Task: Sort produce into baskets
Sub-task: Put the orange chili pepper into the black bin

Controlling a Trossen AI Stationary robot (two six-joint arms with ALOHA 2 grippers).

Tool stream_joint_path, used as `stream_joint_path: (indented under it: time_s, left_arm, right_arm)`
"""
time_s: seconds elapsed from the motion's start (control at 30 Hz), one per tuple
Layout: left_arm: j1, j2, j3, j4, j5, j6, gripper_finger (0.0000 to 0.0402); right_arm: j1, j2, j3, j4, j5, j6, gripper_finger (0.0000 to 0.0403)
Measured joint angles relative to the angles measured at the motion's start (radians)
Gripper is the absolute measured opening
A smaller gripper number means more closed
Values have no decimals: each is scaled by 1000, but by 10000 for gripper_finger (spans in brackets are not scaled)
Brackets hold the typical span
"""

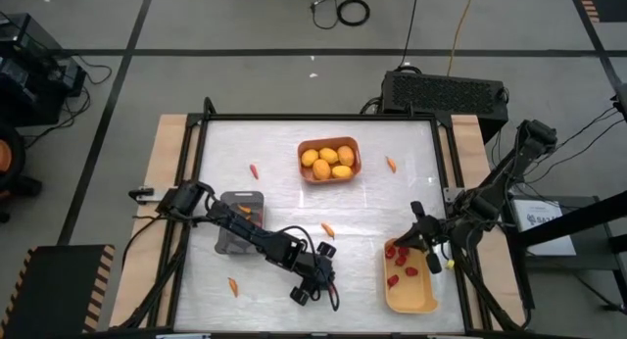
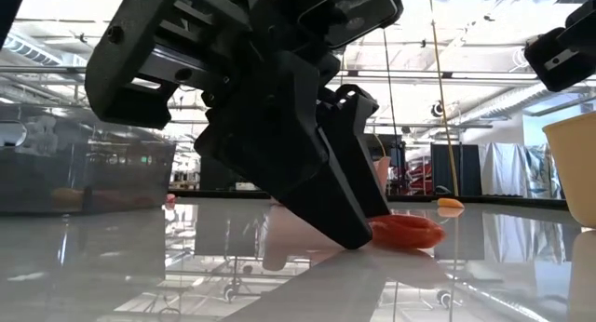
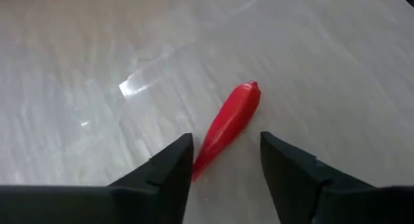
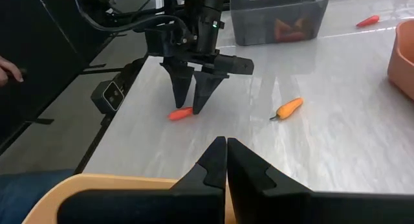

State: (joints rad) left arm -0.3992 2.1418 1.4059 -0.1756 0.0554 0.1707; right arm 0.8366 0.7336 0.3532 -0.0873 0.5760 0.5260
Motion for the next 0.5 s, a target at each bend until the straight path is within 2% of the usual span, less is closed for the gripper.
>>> stream_joint_path:
  time_s: [0.5]
  left_arm:
    - [2, 0, 9, -53, 0, -5, 85]
  right_arm:
    - [0, 0, 0, 0, 0, -41, 4]
